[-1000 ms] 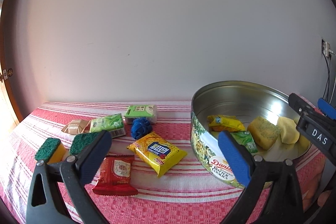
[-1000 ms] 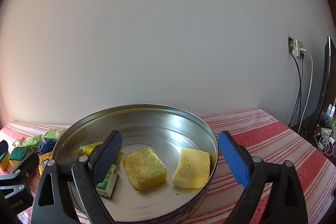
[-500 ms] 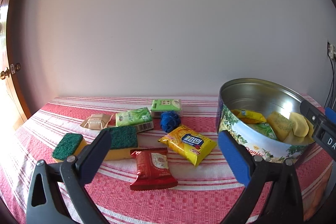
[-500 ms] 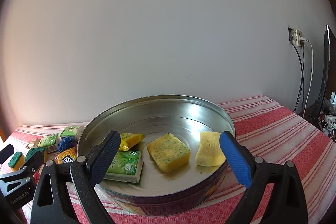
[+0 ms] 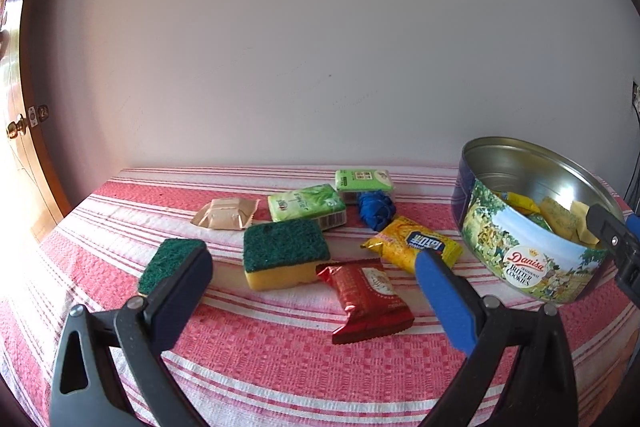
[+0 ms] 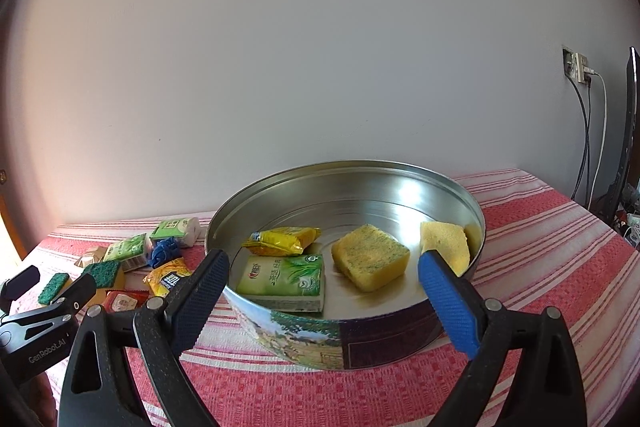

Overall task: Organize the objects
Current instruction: 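Withdraw both tools from the tin toward the remaining items, then grasp the red snack packet with the right tool while the left tool grasps a green scouring sponge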

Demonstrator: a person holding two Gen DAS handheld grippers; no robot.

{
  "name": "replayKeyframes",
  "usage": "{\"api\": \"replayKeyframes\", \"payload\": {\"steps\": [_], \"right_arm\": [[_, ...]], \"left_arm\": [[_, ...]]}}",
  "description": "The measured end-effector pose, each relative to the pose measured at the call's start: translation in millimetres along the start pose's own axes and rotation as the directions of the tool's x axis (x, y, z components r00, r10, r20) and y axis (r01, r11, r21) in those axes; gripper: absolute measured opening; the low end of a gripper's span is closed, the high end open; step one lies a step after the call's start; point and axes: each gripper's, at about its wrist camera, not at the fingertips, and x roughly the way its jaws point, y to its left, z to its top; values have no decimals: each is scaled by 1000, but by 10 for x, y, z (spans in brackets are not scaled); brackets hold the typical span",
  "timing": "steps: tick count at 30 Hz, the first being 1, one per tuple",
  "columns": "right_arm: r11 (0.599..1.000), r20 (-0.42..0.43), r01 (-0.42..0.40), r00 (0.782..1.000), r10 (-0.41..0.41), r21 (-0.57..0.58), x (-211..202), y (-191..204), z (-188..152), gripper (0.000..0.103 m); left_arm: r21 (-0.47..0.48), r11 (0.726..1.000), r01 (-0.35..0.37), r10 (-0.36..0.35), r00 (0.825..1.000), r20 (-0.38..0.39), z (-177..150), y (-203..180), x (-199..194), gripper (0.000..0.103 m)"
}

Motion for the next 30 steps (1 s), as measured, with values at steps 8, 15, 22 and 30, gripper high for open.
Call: {"api": "replayKeyframes", "payload": {"steps": [8, 15, 22, 30], "right_arm": [[995, -86, -97, 992, 95, -17, 29, 380, -106, 97], [978, -168, -200, 968, 188, -61, 105, 874, -194, 97], [956, -258, -269, 938, 232, -119, 298, 1436, -270, 96], [954, -402, -269, 894, 197, -133, 701, 1772, -327, 86]], "left_arm": [[-56, 997, -58, 55, 996, -64, -36, 591, 111, 102], [-68, 989, -130, 120, 984, -134, -31, 965, 292, 102], [-54, 987, -153, 135, 959, -250, -4, 1144, 653, 102], [-77, 987, -142, 106, 929, -354, -22, 1282, 956, 102]]}}
